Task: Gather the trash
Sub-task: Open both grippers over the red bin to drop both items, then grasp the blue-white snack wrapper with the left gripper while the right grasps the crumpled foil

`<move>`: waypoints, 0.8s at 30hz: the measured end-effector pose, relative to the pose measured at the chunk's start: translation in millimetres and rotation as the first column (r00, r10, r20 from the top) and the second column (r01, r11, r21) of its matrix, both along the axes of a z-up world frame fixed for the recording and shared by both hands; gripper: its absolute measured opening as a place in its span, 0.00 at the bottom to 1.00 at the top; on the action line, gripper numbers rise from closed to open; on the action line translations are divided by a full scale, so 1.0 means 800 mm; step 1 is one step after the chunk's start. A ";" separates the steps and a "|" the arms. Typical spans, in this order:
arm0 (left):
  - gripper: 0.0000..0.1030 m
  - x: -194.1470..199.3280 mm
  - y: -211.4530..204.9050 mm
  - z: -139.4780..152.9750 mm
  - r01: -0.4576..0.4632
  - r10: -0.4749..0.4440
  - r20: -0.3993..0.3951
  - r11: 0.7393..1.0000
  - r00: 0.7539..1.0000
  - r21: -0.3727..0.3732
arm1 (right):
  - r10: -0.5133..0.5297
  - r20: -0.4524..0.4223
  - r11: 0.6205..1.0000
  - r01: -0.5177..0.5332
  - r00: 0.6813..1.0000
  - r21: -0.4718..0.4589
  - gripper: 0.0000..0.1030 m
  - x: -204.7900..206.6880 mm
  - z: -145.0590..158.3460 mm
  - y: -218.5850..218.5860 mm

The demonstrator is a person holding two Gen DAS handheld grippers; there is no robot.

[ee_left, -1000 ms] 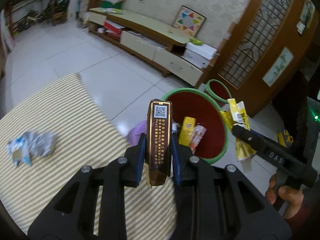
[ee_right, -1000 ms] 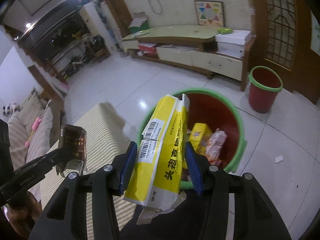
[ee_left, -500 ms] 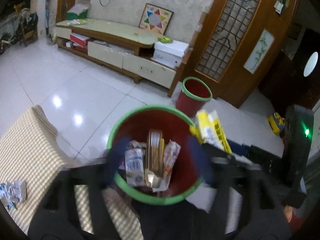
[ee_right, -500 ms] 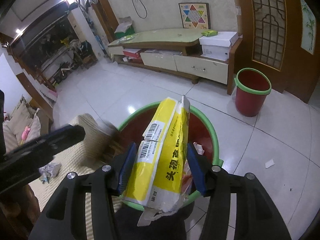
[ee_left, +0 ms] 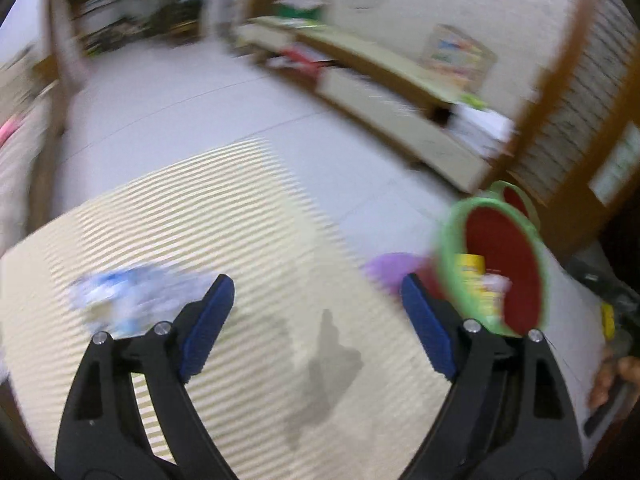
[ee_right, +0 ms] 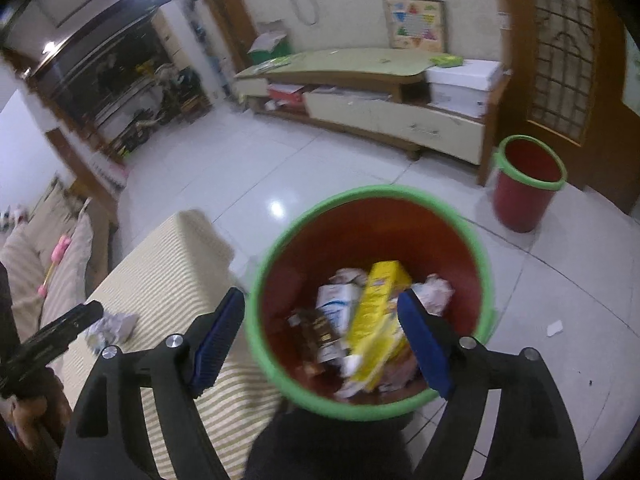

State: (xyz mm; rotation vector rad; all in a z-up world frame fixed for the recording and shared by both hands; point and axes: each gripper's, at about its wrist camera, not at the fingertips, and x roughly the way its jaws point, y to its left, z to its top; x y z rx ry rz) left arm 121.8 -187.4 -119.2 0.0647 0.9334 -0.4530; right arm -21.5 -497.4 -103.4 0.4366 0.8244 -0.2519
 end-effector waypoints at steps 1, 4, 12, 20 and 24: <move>0.81 0.010 0.037 -0.007 -0.070 0.070 -0.015 0.997 0.997 0.015 | 0.024 -0.004 1.000 -0.024 1.000 -0.001 0.74 0.007 -0.002 0.012; 0.81 0.034 0.119 -0.023 -0.231 0.233 -0.054 0.972 0.971 0.042 | 0.081 -0.008 0.997 -0.081 0.997 0.017 0.74 0.027 -0.006 0.046; 0.81 0.060 0.191 -0.051 -0.339 0.341 -0.090 0.940 0.936 0.033 | 0.191 -0.032 0.982 -0.190 0.981 0.020 0.75 0.063 -0.007 0.130; 0.81 0.063 0.204 -0.050 -0.331 0.328 -0.090 0.943 0.940 -0.019 | 0.237 -0.087 0.971 -0.237 0.968 0.007 0.77 0.080 -0.022 0.169; 0.81 0.065 0.210 -0.051 -0.331 0.328 -0.082 0.943 0.941 -0.028 | 0.256 -0.099 0.967 -0.256 0.962 0.015 0.77 0.082 -0.029 0.181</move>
